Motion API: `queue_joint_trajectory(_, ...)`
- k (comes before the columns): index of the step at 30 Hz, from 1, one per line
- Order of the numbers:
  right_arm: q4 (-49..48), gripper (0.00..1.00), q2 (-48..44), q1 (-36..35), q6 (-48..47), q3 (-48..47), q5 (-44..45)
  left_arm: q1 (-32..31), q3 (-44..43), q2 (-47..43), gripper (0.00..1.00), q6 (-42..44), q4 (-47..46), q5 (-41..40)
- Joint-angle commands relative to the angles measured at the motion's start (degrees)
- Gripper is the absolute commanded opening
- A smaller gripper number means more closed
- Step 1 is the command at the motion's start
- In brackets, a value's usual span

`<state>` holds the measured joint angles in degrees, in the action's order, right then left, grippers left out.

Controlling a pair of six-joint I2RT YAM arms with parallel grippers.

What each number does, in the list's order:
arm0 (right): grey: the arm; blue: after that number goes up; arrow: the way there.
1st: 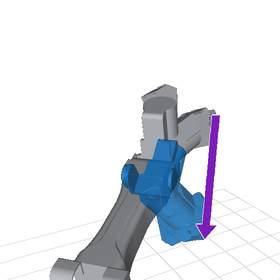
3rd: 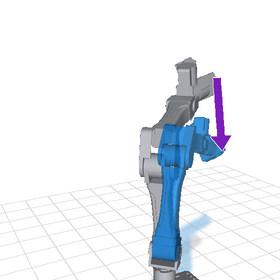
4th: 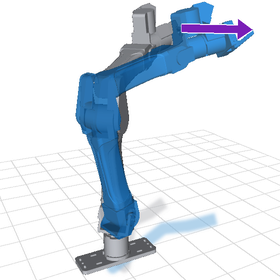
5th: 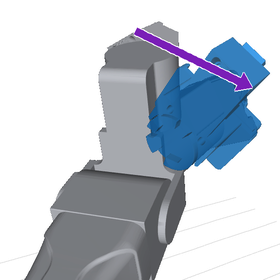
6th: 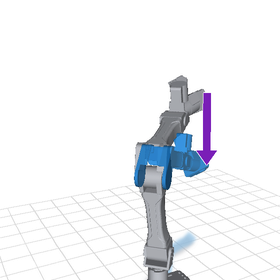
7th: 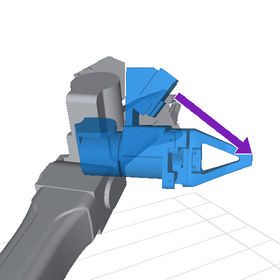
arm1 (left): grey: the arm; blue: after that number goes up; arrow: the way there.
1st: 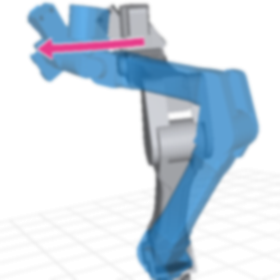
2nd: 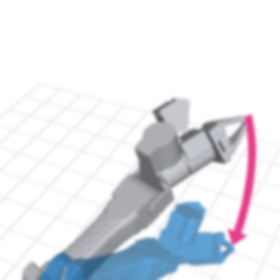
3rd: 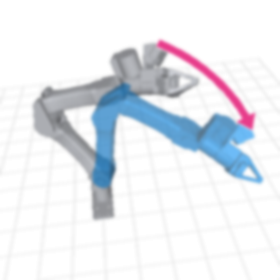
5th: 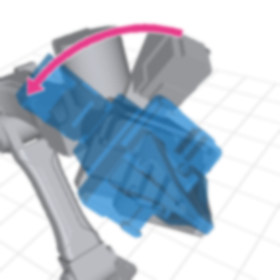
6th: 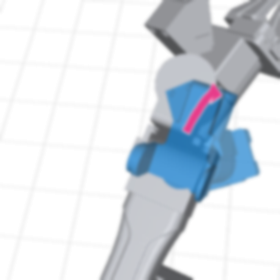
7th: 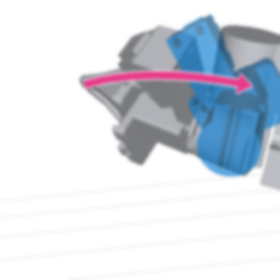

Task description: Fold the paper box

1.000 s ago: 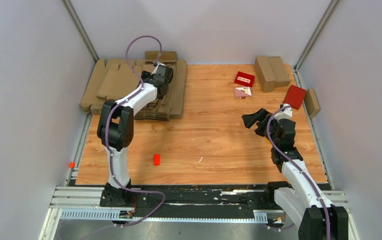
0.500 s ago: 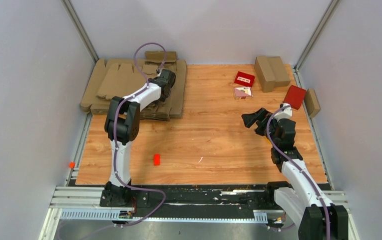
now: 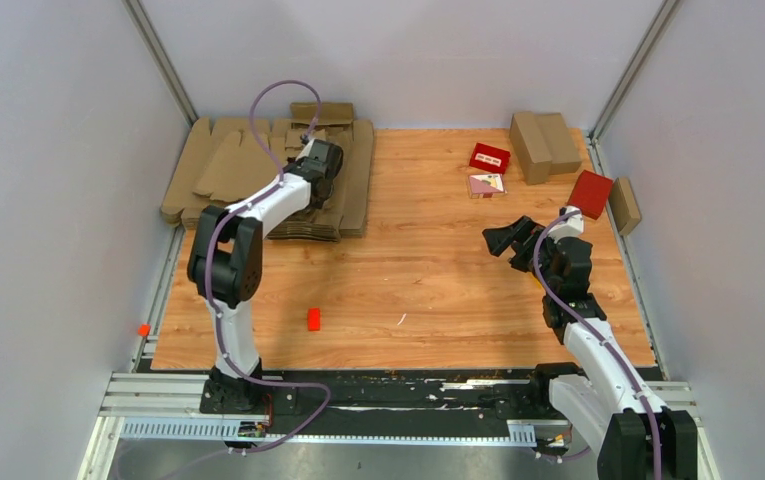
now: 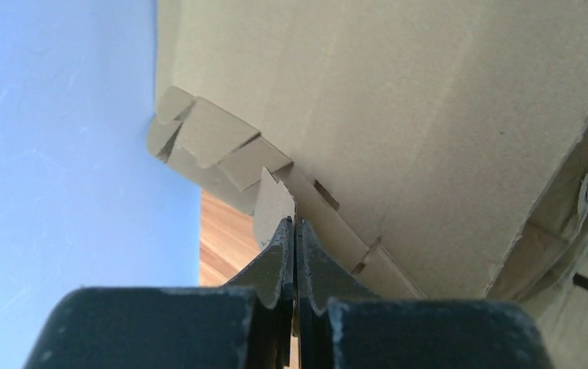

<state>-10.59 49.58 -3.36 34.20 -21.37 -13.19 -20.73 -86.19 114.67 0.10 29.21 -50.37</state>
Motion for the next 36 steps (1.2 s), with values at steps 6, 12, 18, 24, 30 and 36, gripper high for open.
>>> queue_joint_trajectory(6,-2.77,0.99,-0.82,-0.16,-0.7,-0.02,-0.79,-2.1,7.17,-19.23,0.0,-5.51,-8.09,4.82)
queue_joint_trajectory(12,-2.77,0.99,-0.98,-0.16,-0.67,-0.09,-1.37,-6.21,13.94,-30.26,0.0,-8.71,-12.54,16.75)
queue_joint_trajectory(18,-4.69,0.98,0.27,-0.16,-1.2,-0.46,-6.04,-7.19,20.91,-38.7,0.0,-16.14,-16.73,37.57)
queue_joint_trajectory(24,-8.99,0.97,4.83,-0.53,-1.62,-0.66,-12.15,-13.4,36.48,-43.27,0.0,-22.0,-31.94,52.89)
queue_joint_trajectory(30,-8.29,0.95,11.47,-1.34,-1.87,-2.73,-13.71,-15.35,51.86,-45.24,0.0,-20.58,-42.33,57.58)
queue_joint_trajectory(36,-5.18,0.88,20.13,-4.28,-4.23,-7.02,-13.97,-15.33,57.66,-44.96,0.05,-18.99,-48.94,62.29)
